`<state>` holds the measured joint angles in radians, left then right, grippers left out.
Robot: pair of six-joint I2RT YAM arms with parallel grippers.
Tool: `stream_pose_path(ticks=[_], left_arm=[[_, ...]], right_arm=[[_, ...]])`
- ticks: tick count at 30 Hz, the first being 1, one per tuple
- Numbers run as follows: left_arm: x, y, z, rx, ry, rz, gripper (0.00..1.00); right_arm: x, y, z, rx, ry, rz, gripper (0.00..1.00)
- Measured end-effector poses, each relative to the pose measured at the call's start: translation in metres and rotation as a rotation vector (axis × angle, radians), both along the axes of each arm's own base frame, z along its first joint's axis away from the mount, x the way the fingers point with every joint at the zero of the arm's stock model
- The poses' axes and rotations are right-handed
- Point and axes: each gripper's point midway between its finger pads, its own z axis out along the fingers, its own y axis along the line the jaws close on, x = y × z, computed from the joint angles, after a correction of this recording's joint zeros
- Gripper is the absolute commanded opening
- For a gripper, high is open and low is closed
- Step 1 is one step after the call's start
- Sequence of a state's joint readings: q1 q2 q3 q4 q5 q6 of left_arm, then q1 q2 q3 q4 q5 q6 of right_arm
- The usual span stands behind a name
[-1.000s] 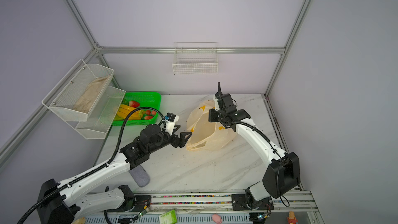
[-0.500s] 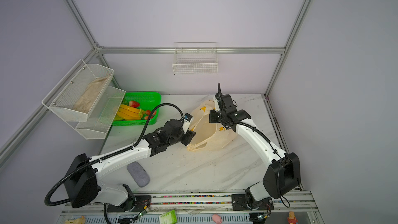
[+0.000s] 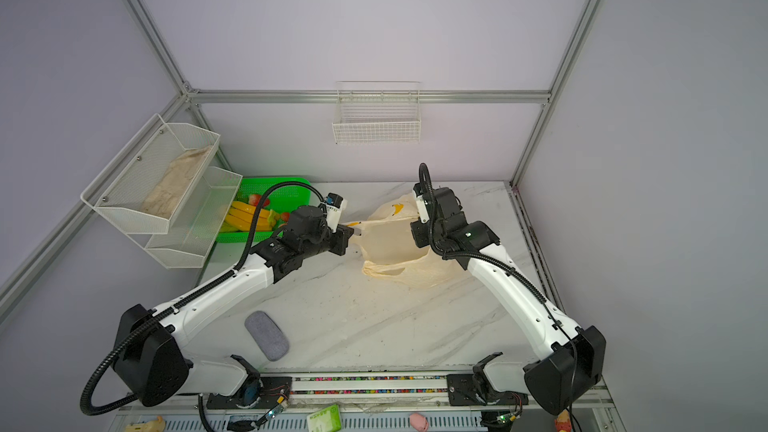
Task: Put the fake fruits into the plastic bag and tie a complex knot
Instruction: 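Release the bag and move the left gripper over the basket while the right holds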
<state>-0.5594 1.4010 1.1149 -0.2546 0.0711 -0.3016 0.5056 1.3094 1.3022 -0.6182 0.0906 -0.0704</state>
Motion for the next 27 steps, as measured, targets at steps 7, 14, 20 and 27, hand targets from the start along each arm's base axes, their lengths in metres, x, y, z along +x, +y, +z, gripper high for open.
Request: stream_pose_path(ticks=[7,14,20,27], left_arm=[[0.026,0.002,-0.044,0.028,0.109,0.057,0.28],[0.020,0.008,-0.100,0.087,0.287,0.058,0.64],[0.005,0.007,-0.055,-0.025,0.258,-0.019,0.93],[-0.004,0.062,0.042,-0.131,0.052,0.052,0.98]], right_arm=[[0.002,0.009,-0.033,0.036,0.105,-0.016,0.00],[0.012,0.033,-0.083,0.140,0.279,-0.053,0.00],[0.022,0.041,-0.079,0.263,0.282,-0.100,0.00],[0.032,0.048,-0.069,0.333,0.250,-0.104,0.00]])
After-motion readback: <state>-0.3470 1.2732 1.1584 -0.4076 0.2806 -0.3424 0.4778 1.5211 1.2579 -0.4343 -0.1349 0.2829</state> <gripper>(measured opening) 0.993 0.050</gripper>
